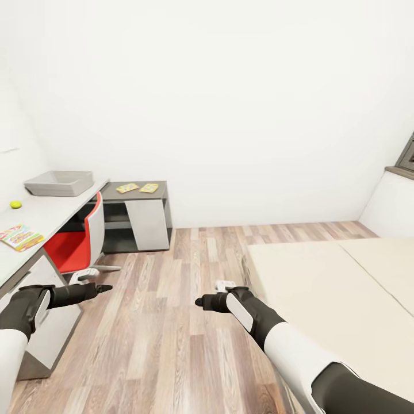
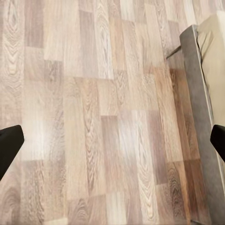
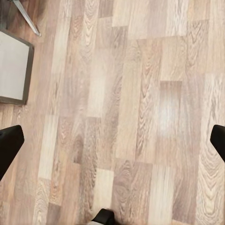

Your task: Put all the toys in the child's room - the three board games (two on the bed and one on the table), the two jigsaw puzzles on the table, and the tennis ball on the table - inside the toy box on the table in the child's room.

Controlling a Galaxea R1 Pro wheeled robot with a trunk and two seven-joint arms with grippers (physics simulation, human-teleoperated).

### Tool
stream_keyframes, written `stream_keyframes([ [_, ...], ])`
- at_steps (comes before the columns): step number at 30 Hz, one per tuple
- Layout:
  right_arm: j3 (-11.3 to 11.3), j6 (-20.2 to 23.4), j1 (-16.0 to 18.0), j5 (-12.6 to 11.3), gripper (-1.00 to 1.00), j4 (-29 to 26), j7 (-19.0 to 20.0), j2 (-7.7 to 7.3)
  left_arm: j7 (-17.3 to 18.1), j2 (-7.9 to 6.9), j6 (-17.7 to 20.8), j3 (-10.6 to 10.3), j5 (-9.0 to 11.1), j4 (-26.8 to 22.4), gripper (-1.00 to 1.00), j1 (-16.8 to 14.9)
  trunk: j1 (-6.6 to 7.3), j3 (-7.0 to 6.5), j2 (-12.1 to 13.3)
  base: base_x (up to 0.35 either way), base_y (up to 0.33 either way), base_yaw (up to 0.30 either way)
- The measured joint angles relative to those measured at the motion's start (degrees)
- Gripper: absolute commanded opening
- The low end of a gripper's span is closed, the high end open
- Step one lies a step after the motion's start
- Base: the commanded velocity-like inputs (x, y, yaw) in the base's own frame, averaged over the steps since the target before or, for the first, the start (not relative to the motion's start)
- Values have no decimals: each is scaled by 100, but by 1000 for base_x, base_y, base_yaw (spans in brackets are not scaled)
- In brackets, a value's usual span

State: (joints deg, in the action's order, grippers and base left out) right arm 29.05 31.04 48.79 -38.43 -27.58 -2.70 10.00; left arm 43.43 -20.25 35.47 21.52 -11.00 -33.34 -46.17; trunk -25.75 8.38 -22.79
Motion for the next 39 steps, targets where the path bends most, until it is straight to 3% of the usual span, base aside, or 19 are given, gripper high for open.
stream_keyframes([
  [17, -8, 1, 0, -8, 100, 0, 0, 0, 0, 0, 1, 1, 2, 0, 100, 0, 0, 0, 0, 0, 139, -240],
  [39, -7, -34, 0, -8, 100, 0, 0, 0, 0, 1, 2, 1, 5, -1, 100, 0, 1, 0, 0, 18, 273, -262],
])
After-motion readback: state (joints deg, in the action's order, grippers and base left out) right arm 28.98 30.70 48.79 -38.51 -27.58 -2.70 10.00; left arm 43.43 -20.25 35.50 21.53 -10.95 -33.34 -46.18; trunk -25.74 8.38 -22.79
